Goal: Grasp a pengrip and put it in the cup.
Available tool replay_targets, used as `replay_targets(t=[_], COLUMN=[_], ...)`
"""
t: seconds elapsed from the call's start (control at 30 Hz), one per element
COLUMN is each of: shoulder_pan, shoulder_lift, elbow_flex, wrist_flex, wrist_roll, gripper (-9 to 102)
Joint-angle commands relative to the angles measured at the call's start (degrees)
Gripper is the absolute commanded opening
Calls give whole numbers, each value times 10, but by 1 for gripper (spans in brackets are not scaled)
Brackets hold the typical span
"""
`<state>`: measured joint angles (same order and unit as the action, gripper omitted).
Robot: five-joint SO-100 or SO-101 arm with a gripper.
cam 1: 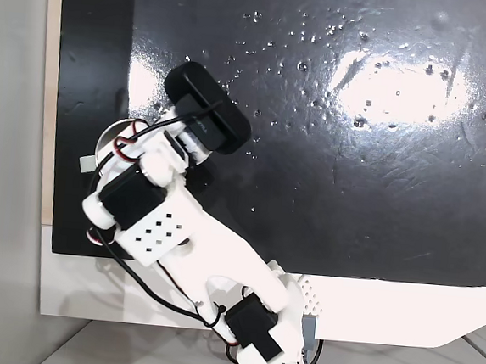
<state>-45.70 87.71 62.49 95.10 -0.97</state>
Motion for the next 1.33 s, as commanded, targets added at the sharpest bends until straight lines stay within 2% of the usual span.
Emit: replay_targets(t=[0.0, 0.43, 0.47, 0.6, 0.73, 1.3], shoulder_pan=[-27, -45, -46, -47, -47, -46], shoulder_lift=[-11, -39, -39, -39, -39, -29], elbow_flex=[-69, -104, -104, -106, -110, -111], wrist_flex=[1, 11, 11, 15, 19, 23], wrist_roll=[11, 11, 11, 8, 8, 8], gripper=[0, 0, 2, 21, 28, 29])
